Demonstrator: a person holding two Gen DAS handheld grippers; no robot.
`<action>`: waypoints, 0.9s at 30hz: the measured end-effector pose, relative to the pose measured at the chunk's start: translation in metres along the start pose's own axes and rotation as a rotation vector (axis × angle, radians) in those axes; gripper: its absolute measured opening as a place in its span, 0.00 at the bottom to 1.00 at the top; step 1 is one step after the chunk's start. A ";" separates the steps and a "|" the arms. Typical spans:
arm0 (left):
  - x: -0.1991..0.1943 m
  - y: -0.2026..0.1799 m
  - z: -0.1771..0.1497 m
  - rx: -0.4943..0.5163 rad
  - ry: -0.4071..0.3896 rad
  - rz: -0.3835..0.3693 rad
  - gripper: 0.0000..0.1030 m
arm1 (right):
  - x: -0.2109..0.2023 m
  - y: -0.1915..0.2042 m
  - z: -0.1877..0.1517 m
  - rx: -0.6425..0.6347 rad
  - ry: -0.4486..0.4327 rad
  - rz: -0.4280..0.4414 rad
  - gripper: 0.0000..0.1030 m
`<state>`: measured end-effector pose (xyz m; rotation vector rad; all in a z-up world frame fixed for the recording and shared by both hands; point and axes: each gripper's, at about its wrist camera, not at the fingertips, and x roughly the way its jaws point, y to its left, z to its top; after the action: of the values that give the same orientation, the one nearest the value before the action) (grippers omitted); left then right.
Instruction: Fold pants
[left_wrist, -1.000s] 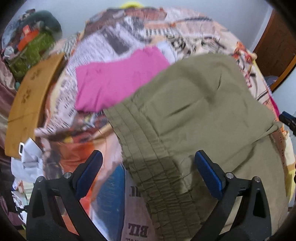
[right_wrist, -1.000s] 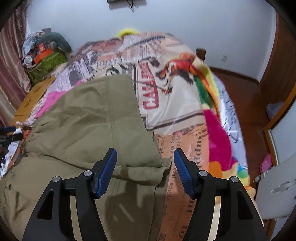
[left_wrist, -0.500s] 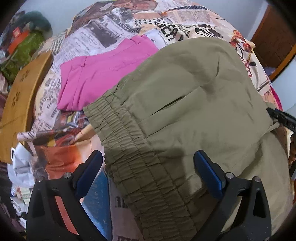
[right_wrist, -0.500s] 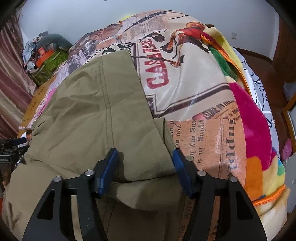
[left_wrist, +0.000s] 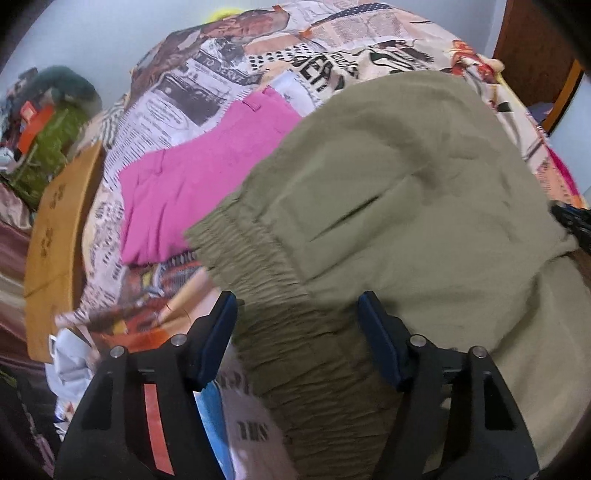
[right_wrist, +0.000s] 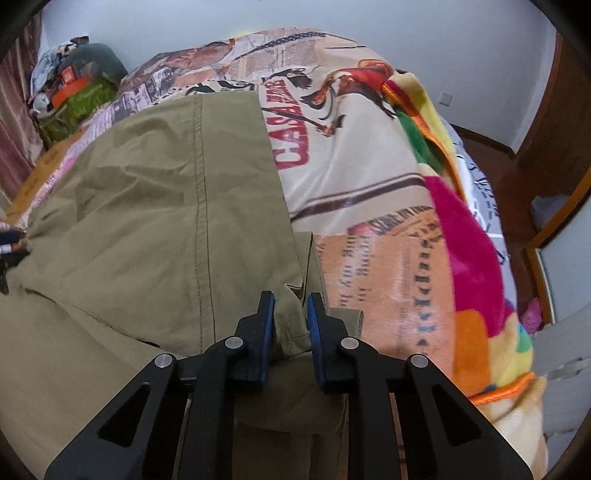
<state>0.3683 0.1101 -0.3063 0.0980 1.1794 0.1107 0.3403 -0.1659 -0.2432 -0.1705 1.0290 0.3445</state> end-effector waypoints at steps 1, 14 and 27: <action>0.005 0.001 0.002 -0.001 0.000 0.010 0.67 | -0.001 -0.004 -0.002 0.005 0.002 -0.009 0.15; -0.003 0.009 0.003 0.024 -0.012 0.071 0.80 | -0.019 -0.017 -0.010 0.101 0.020 -0.006 0.22; -0.069 0.012 0.020 0.004 -0.139 0.082 0.90 | -0.099 -0.004 0.032 0.071 -0.159 0.011 0.49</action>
<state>0.3606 0.1126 -0.2334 0.1554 1.0369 0.1706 0.3207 -0.1802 -0.1417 -0.0720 0.8836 0.3252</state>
